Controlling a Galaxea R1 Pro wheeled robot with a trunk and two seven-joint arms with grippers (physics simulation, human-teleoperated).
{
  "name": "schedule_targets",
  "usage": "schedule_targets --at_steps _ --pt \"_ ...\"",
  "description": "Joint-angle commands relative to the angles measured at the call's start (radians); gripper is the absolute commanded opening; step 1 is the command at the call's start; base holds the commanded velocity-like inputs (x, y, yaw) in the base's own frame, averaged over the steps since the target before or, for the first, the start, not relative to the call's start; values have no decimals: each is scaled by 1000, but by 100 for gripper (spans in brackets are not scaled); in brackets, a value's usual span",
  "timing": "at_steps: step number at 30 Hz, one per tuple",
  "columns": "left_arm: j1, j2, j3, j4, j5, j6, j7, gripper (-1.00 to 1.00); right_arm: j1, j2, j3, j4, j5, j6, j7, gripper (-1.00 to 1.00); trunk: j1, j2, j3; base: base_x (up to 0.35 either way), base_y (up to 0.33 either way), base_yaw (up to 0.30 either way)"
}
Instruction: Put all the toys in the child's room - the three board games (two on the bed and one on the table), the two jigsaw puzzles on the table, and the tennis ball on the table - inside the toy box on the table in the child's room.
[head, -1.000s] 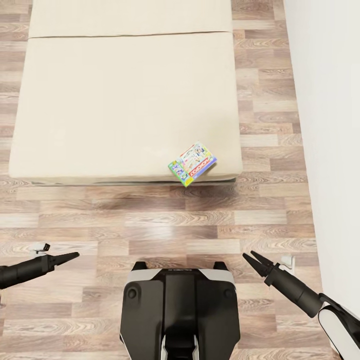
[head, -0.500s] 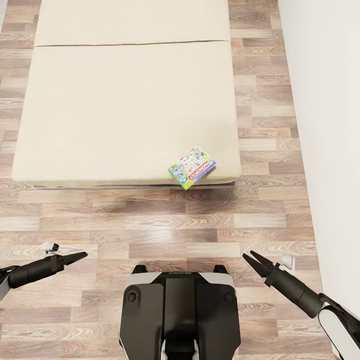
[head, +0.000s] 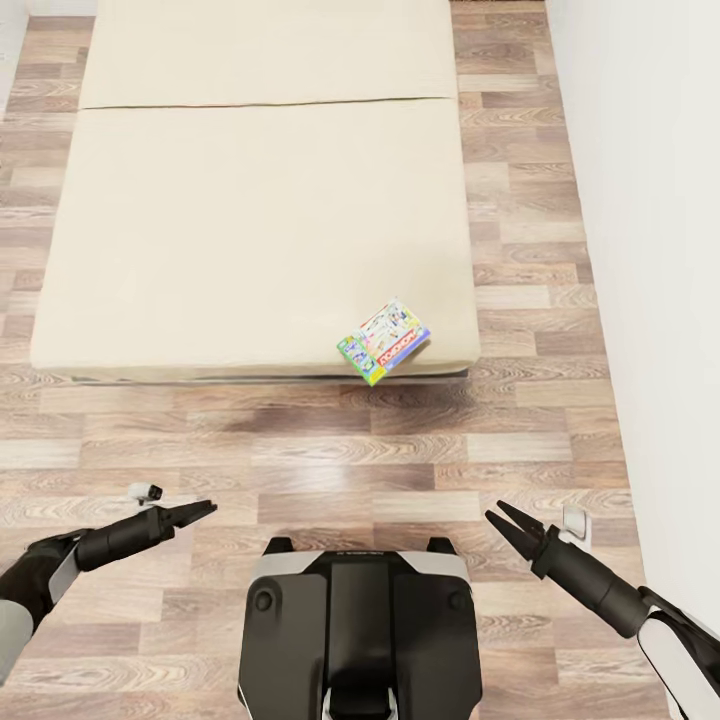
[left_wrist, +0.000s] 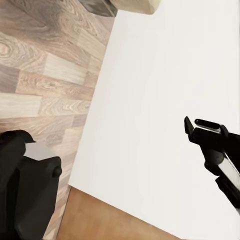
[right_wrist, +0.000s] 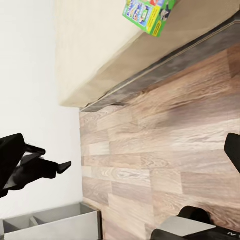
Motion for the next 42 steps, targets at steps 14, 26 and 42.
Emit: schedule_targets --at_steps 14,26,42 --pt "-10 -126 96 -5 -4 28 86 100 0 0 -4 1 -9 9 56 100 1 -1 22 0 0 0" --pt "-9 -126 102 -9 -8 48 152 100 -1 0 -6 1 -9 8 57 100 1 -1 42 0 0 0" --pt "-9 -76 102 -11 -10 49 157 100 -1 0 -8 7 -10 7 56 100 1 -1 69 0 0 0"
